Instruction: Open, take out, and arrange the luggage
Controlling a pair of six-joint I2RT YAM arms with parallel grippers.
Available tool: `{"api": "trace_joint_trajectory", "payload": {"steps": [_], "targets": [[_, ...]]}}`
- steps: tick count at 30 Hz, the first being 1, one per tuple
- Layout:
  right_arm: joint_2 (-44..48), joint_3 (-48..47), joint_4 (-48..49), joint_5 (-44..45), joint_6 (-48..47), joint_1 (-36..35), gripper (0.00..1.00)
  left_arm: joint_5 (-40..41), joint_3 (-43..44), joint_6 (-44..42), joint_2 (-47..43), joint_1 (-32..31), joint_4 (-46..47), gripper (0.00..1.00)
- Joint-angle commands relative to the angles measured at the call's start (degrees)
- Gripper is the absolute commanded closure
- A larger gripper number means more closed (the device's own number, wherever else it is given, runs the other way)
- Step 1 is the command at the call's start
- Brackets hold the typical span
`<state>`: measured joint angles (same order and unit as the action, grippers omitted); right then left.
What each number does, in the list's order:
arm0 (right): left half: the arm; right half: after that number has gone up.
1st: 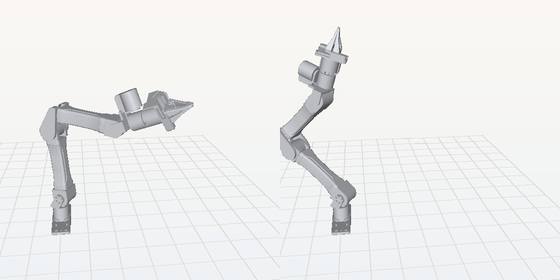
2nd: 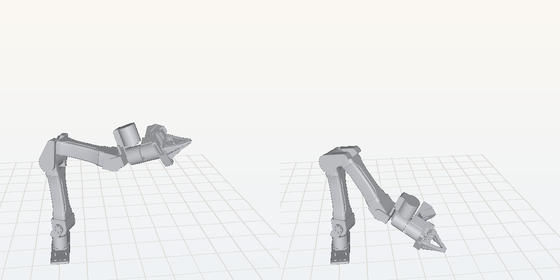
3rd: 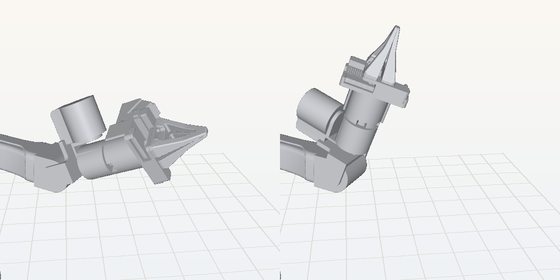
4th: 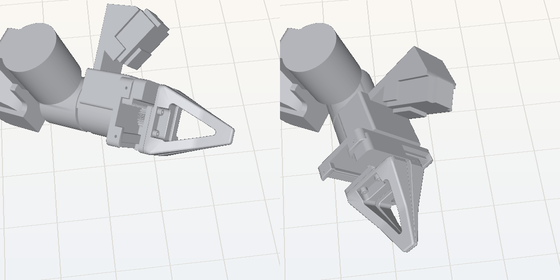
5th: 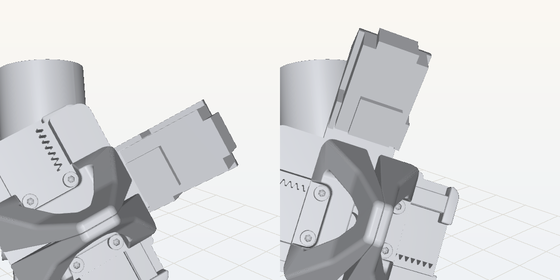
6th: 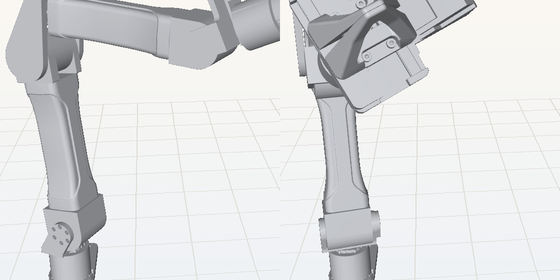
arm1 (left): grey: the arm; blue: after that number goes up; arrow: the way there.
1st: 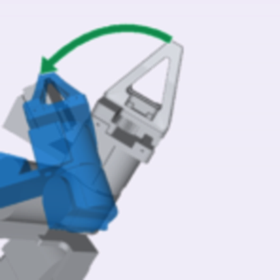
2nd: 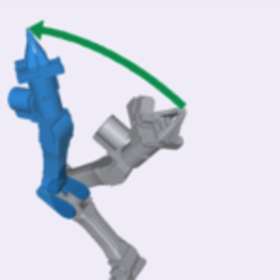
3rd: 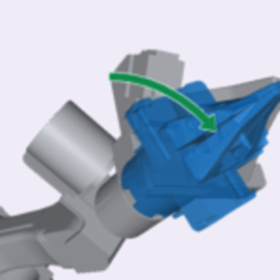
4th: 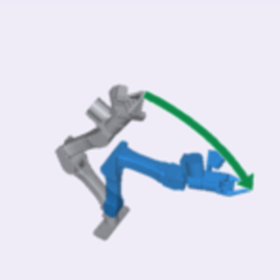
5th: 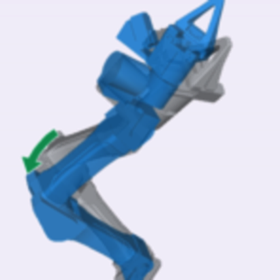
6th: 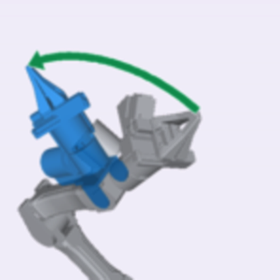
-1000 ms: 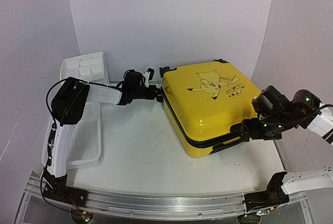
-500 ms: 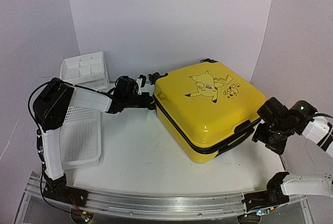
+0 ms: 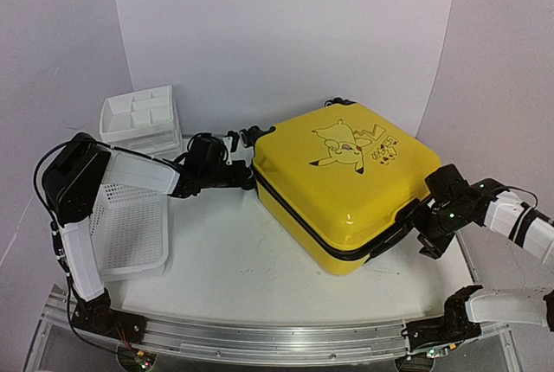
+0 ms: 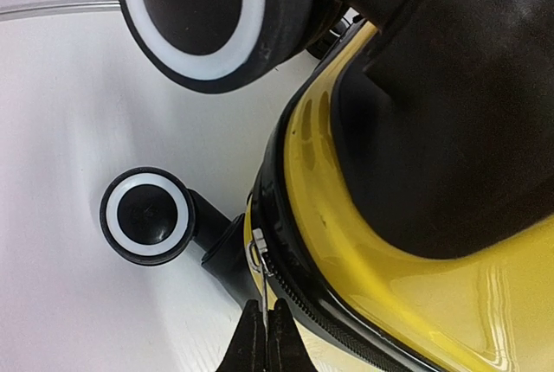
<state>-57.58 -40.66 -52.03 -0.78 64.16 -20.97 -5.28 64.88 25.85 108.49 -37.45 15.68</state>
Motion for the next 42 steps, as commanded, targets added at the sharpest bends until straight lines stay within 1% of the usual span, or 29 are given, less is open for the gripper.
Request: {"api": "trace_joint_trajectory", "payload": {"steps": [1,2,3,10,15,16,18,20,21,22,24,26,28,29,31,33,34,36,39,42], "targets": [[-0.47,2.73,8.00,-3.82,1.84,2.17,0.35,-3.39,-0.77,0.35,-4.98,-3.13,1.24,1.00],[-0.65,3.24,8.84,-3.90,2.32,2.52,0.39,-3.22,-0.81,0.30,-5.10,-3.41,1.23,1.00],[-0.87,3.75,9.61,-3.81,2.63,2.86,0.40,-3.17,-0.84,0.34,-5.08,-3.68,1.20,1.00],[-2.80,7.03,15.58,-4.31,4.78,4.87,0.41,-3.24,-0.72,0.30,-5.11,-4.94,1.19,1.00],[-5.15,6.94,15.49,-0.56,4.19,5.03,0.48,-2.91,-0.64,-0.22,-4.92,-5.59,1.28,1.00],[-5.91,6.80,15.47,-0.05,3.73,4.98,0.51,-2.83,-0.55,-0.26,-4.87,-5.53,1.24,1.00],[-7.23,6.39,15.11,0.66,2.30,5.08,0.66,-2.57,-0.55,-0.55,-4.82,-5.55,1.28,1.00],[-7.56,5.74,13.39,0.77,-0.49,5.39,0.84,-2.22,-0.73,-1.80,-5.26,-5.55,1.19,1.00],[-7.43,5.16,11.68,1.94,-2.17,5.82,0.97,-1.77,-1.00,-2.71,-5.58,-5.38,1.19,1.00],[-7.19,4.71,10.08,2.89,-4.39,6.32,1.00,-1.06,-1.31,-3.48,-6.04,-5.06,1.19,1.00],[-6.66,4.21,8.61,2.02,-9.89,8.00,1.00,-1.11,-1.66,-4.18,-6.46,-3.87,1.11,1.00],[-6.64,3.89,9.44,-4.46,-19.96,10.10,1.00,-2.51,-1.46,-4.50,-6.18,-2.27,1.19,1.00],[-7.62,2.38,8.63,-6.96,-27.70,13.02,1.00,-3.94,-1.20,-5.16,-5.57,-0.96,1.20,1.00],[-8.65,1.87,8.09,-10.24,-31.10,15.54,1.00,-4.54,-0.92,-5.64,-5.24,-0.44,1.19,1.00],[-13.62,0.19,6.60,-18.50,-37.48,20.12,1.00,-5.69,0.00,-7.08,-4.43,0.49,1.19,1.00],[-19.02,-1.39,3.39,-23.66,-43.29,26.15,1.00,-6.22,0.48,-7.24,-4.04,1.57,1.24,1.00],[-21.12,-1.43,3.15,-26.36,-45.36,29.06,1.00,-6.50,0.63,-7.14,-3.85,2.30,1.28,1.00],[-24.31,-2.56,2.08,-27.16,-47.62,32.42,1.00,-6.63,0.92,-7.37,-3.37,3.42,1.43,1.00],[-25.82,-5.24,1.42,-26.55,-47.58,32.74,1.00,-8.01,2.90,-6.94,-1.46,5.40,1.54,1.00],[-26.67,-7.57,1.18,-26.52,-47.49,32.68,1.00,-11.21,7.71,-7.50,1.95,6.69,1.54,1.00]]}}
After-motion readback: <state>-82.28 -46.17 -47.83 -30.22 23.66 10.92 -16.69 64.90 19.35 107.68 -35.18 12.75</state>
